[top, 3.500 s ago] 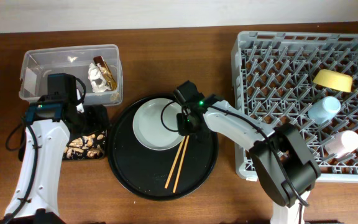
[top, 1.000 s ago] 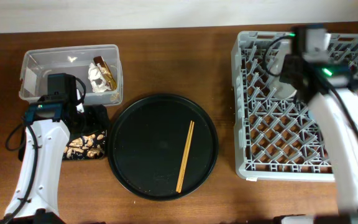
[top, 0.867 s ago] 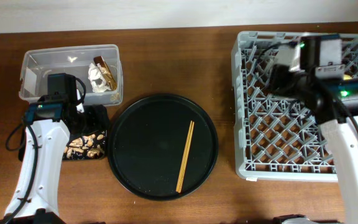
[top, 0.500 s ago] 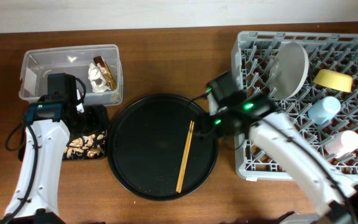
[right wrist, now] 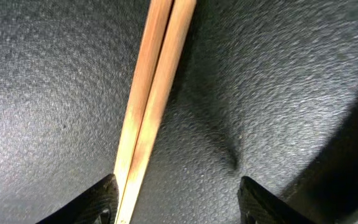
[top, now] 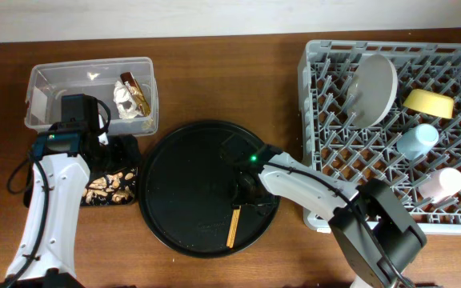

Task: Sort waste into correct bins and load items into the dishwasher rack
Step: 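Grasp one wooden chopstick on the round black tray with right gripper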

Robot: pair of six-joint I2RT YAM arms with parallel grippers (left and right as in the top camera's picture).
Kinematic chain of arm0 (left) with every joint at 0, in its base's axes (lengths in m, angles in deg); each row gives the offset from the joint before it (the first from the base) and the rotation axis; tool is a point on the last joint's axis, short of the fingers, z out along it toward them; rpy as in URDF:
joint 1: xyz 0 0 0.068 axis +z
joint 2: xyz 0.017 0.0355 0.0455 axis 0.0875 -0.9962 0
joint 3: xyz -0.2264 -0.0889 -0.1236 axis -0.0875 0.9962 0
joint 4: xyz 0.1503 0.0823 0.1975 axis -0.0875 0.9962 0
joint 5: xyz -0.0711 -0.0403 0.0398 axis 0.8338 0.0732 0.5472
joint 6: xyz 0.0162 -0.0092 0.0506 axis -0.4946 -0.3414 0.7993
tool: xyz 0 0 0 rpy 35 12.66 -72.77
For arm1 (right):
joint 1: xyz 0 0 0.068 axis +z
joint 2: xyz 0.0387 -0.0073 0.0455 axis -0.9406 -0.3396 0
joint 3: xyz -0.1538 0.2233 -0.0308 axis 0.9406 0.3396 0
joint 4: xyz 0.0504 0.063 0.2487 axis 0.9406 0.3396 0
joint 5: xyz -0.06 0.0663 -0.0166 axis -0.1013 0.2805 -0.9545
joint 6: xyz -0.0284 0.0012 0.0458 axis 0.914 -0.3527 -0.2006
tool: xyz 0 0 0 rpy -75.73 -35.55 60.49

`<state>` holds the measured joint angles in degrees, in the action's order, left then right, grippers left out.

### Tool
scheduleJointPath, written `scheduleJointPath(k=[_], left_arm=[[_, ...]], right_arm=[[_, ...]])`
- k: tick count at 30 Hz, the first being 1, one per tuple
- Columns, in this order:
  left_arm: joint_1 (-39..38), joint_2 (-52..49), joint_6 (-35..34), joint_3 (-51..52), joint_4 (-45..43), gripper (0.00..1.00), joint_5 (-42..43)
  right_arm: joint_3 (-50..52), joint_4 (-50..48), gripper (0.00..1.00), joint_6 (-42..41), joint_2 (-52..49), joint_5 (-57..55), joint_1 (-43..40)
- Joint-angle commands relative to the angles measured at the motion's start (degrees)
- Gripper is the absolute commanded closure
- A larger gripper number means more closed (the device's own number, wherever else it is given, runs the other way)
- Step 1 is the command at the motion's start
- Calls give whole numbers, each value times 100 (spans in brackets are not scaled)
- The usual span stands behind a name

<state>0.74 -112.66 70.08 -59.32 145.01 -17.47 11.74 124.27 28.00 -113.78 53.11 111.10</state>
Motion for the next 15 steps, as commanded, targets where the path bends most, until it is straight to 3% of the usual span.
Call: scheduleJointPath(k=[1, 15], left_arm=[[20, 98, -20, -20, 4, 1, 44], [15, 98, -20, -20, 7, 1, 44]], right_arm=[[37, 0, 37, -114, -22, -286, 35], [50, -33, 38, -498, -308, -289, 35]])
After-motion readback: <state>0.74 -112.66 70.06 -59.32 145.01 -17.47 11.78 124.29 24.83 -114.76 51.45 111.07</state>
